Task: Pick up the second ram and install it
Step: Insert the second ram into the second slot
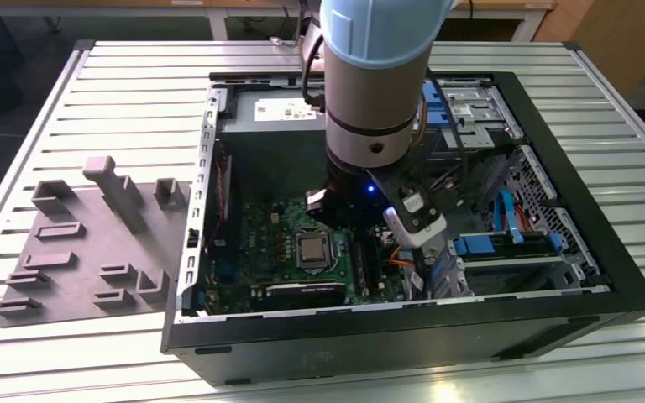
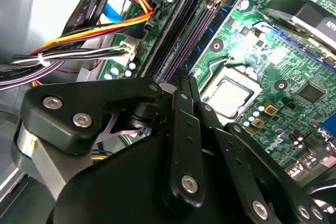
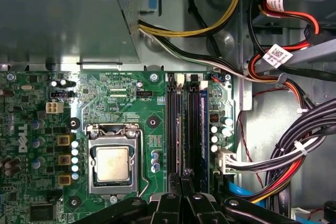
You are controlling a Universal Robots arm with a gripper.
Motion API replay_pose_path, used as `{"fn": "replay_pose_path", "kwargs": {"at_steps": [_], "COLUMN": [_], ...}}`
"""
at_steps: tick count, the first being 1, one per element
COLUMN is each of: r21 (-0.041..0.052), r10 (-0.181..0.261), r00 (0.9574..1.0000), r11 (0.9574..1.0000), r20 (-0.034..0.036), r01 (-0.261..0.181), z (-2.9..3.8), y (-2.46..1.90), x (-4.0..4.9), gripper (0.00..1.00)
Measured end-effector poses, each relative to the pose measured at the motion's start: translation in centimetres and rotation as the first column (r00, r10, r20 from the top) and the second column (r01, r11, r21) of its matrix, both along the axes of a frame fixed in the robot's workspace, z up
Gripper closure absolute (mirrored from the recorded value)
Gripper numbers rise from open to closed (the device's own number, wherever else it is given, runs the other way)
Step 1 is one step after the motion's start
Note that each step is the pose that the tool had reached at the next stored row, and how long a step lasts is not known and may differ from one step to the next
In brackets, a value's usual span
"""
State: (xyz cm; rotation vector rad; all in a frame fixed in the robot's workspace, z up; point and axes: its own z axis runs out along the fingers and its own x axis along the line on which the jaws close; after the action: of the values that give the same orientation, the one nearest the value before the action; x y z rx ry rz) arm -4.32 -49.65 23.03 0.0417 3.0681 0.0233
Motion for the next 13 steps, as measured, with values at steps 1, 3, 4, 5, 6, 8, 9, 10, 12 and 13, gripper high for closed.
{"fn": "replay_pose_path", "kwargs": {"at_steps": [1, 3, 4, 5, 6, 8, 9, 10, 12, 13], "r21": [0.0002, 0.0002, 0.0001, 0.0, -0.0001, 0.0001, 0.0002, -0.0003, -0.0009, -0.0008], "r10": [0.0, 0.0, 0.0, 0.0, 0.0, 0.0, 0.0, 0.0, 0.0, 0.0], "r00": [1.0, 1.0, 1.0, 1.0, 1.0, 1.0, 1.0, 1.0, 1.0, 1.0], "r11": [1.0, 1.0, 1.0, 1.0, 1.0, 1.0, 1.0, 1.0, 1.0, 1.0], "r20": [0.0001, 0.0001, 0.0001, 0.0, 0.0, 0.0001, 0.0001, 0.0001, 0.0001, 0.0002], "r01": [0.0, 0.0, 0.0, 0.0, 0.0, 0.0, 0.0, 0.0, 0.0, 0.0], "z": [-0.05, -0.13, -0.14, -0.13, -0.13, -0.14, -0.12, -0.05, 0.14, 0.17], "y": [0.0, 0.0, 0.0, 0.0, 0.0, 0.0, 0.0, 0.0, 0.0, 0.01], "x": [0.0, 0.0, 0.0, 0.0, 0.0, 0.0, 0.0, 0.0, 0.0, 0.0], "gripper": [0.88, 0.88, 0.88, 0.88, 0.88, 0.88, 0.88, 0.88, 0.88, 0.88]}}
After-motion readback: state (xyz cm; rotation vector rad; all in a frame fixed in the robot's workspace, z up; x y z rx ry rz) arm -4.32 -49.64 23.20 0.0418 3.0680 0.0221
